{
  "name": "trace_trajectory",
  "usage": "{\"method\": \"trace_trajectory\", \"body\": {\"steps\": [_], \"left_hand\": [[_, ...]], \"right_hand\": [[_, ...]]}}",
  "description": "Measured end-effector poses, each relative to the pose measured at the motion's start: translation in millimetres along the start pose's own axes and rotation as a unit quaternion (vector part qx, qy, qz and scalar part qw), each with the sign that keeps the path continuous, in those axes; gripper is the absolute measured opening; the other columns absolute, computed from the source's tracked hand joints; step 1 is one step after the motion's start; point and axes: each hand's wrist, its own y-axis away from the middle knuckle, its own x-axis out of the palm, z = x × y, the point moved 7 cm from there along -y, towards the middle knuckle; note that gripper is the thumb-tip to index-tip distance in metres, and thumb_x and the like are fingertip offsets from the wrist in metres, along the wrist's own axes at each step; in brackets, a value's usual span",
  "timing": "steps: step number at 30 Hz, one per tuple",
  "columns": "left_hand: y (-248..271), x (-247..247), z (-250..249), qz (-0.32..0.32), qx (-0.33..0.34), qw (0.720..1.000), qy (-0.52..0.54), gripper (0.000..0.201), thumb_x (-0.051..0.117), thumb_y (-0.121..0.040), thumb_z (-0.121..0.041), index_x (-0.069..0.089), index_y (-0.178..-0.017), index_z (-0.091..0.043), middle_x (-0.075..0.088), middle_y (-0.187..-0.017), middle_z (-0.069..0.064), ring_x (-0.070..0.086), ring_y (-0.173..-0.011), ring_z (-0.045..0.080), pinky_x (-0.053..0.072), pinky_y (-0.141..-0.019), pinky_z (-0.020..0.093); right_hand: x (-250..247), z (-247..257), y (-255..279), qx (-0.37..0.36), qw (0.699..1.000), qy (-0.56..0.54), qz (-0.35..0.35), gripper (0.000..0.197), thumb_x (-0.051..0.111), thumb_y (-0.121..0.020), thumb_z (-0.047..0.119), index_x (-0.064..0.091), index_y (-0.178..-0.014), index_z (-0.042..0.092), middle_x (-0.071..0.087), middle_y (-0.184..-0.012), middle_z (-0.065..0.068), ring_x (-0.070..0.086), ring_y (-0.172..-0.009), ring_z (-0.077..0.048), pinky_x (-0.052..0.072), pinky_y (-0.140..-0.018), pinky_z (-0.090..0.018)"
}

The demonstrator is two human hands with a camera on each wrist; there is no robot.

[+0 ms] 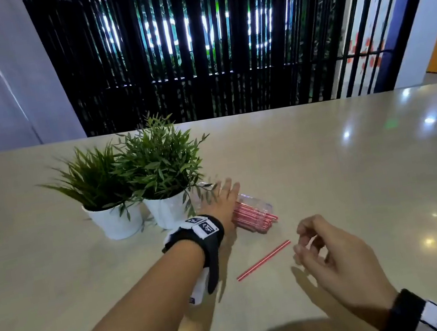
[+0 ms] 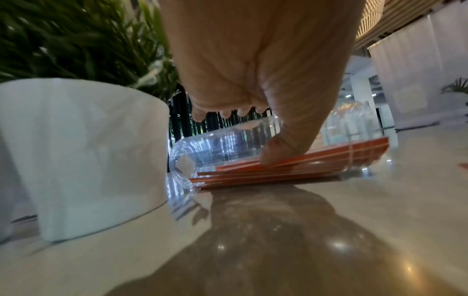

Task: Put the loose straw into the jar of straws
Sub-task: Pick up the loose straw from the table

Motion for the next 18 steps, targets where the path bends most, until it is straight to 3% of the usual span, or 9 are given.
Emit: {"method": "trace_trajectory", "body": {"steps": [2, 3, 5, 7, 12, 15, 18], "left_hand": [[-7.4, 0.1, -0.4, 0.006, 0.012, 1.0, -0.026, 0.095, 0.063, -0.076, -0.016, -0.004, -0.143, -0.017, -0.006, -0.156, 0.008, -0.009, -0.141, 0.028, 0.002, -0.113, 0.056], [-9.8, -1.2, -0.9, 0.003, 0.02, 0.999, -0.04, 0.092, 0.064, -0.074, -0.015, 0.003, -0.143, -0.016, 0.004, -0.155, 0.01, 0.0, -0.141, 0.029, 0.006, -0.114, 0.053], [-14.5, -7.7, -5.4, -0.03, 0.056, 0.996, -0.057, 0.084, 0.069, -0.066, -0.016, 0.024, -0.137, -0.013, 0.033, -0.142, 0.013, 0.025, -0.133, 0.031, 0.025, -0.109, 0.048], [-13.6, -12.6, -7.4, -0.047, 0.069, 0.994, -0.07, 0.077, 0.074, -0.056, -0.017, 0.038, -0.124, -0.015, 0.046, -0.124, 0.011, 0.04, -0.118, 0.031, 0.037, -0.098, 0.046], [5.7, -24.0, -9.1, -0.049, 0.036, 0.995, -0.077, 0.077, 0.078, -0.046, -0.032, 0.045, -0.115, -0.022, 0.046, -0.11, 0.006, 0.043, -0.103, 0.027, 0.043, -0.084, 0.041], [23.6, -34.0, -8.2, -0.057, -0.002, 0.998, -0.015, 0.081, 0.078, -0.044, -0.042, 0.046, -0.116, -0.023, 0.044, -0.11, 0.005, 0.044, -0.101, 0.027, 0.043, -0.081, 0.04], [41.2, -53.6, -8.3, -0.065, 0.002, 0.997, 0.047, 0.083, 0.079, -0.047, -0.051, 0.044, -0.114, -0.018, 0.047, -0.111, 0.008, 0.05, -0.094, 0.028, 0.047, -0.079, 0.041]], "right_hand": [[-0.5, -0.5, 0.1, -0.005, 1.0, 0.001, 0.004, 0.019, 0.054, -0.082, 0.031, 0.039, -0.089, 0.04, 0.05, -0.102, 0.024, 0.056, -0.081, -0.006, 0.047, -0.056, -0.024], [-1.5, -0.2, 1.4, -0.008, 1.0, 0.002, 0.007, 0.017, 0.052, -0.082, 0.035, 0.039, -0.089, 0.042, 0.05, -0.104, 0.023, 0.056, -0.082, -0.006, 0.046, -0.057, -0.022], [-2.8, 1.4, 3.2, -0.007, 1.0, 0.003, 0.02, 0.013, 0.047, -0.08, 0.041, 0.038, -0.088, 0.046, 0.056, -0.093, 0.019, 0.055, -0.082, -0.005, 0.046, -0.058, -0.02], [-5.8, 2.8, 2.2, -0.01, 1.0, 0.002, 0.024, 0.011, 0.046, -0.081, 0.041, 0.039, -0.089, 0.045, 0.058, -0.082, 0.018, 0.054, -0.083, -0.006, 0.045, -0.057, -0.02], [-12.0, 6.9, -6.6, -0.025, 0.999, 0.033, 0.026, 0.007, 0.046, -0.079, 0.04, 0.046, -0.086, 0.04, 0.057, -0.072, 0.022, 0.054, -0.076, -0.011, 0.042, -0.052, -0.019], [-12.8, 7.7, -18.1, -0.035, 0.997, 0.048, 0.044, 0.003, 0.049, -0.081, 0.035, 0.051, -0.081, 0.033, 0.06, -0.069, 0.016, 0.057, -0.065, -0.011, 0.048, -0.054, -0.031], [-1.7, 6.9, -36.4, -0.046, 0.991, 0.065, 0.106, 0.004, 0.055, -0.083, 0.028, 0.058, -0.082, 0.025, 0.062, -0.071, 0.011, 0.058, -0.07, -0.015, 0.047, -0.062, -0.037]]}}
